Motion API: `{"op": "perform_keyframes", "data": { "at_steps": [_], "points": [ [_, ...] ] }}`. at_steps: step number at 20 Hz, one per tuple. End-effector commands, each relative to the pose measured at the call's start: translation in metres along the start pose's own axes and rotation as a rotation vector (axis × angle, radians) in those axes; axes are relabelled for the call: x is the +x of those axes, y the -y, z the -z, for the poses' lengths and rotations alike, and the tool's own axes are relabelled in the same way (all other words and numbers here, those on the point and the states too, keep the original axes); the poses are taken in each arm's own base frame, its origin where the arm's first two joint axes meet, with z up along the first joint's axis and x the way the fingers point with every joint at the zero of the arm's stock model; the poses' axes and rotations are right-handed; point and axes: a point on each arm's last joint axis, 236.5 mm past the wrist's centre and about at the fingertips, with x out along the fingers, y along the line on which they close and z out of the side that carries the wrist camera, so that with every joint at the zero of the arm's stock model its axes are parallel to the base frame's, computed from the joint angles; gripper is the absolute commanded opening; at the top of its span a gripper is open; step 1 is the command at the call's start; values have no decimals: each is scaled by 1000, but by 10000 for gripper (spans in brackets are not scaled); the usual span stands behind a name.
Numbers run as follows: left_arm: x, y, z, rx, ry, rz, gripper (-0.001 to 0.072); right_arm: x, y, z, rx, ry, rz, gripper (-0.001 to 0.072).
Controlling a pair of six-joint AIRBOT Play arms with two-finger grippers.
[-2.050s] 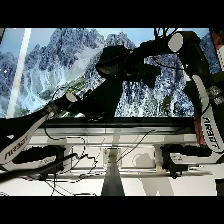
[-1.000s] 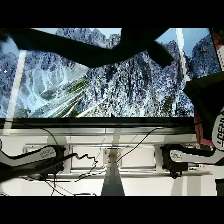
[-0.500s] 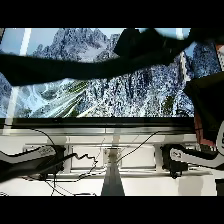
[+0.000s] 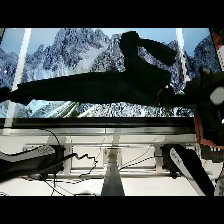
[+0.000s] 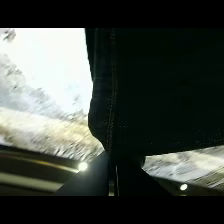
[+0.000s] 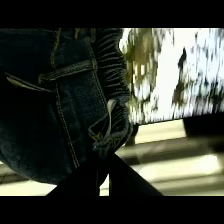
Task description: Fold the clothes and pants, and hang the long-sleeved shirts on hangers.
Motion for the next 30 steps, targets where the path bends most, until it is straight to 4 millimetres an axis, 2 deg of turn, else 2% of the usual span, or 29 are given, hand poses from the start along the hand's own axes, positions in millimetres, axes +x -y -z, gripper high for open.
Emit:
{"op": "perform_keyframes", "data": {
  "at_steps": [1,3,7,9,11,12,15,16,17,19,21,23,26,28,30],
  "points": [
    [-2,-38,33,45,-109,-113,16,0,5,54,87,-32,4,18],
    [-3,-47,38,38,-120,-133,16,-3,10,69,83,-52,21,18],
    [-6,-63,25,49,-65,-196,15,-5,17,71,78,-50,51,18],
    [-11,-70,11,58,-14,-233,15,-6,17,71,78,-50,51,18],
    [-26,-71,-18,85,66,-268,15,-6,17,71,78,-47,51,18],
    [-38,-64,-41,92,132,-264,15,-6,17,69,78,-43,50,18],
    [-80,-25,-107,98,346,-181,15,-5,15,61,78,-8,42,18],
    [-91,-9,-121,99,395,-139,16,-5,15,58,78,5,39,19],
    [-93,1,-123,102,403,-110,16,-5,15,57,78,8,39,19],
    [-80,6,-98,127,279,-92,15,-5,15,60,76,-2,40,19],
    [-62,-19,-44,156,32,-159,16,-6,17,69,64,-42,50,19],
    [-51,-57,17,145,-229,-242,16,-7,18,83,45,-101,57,19],
    [-22,-76,80,25,-402,-180,14,-10,25,101,43,-179,88,19],
    [-7,-88,116,-26,-501,-161,15,-10,28,104,42,-188,102,18],
    [3,-103,138,-76,-561,-166,15,-10,29,102,41,-183,105,19]
  ]
}}
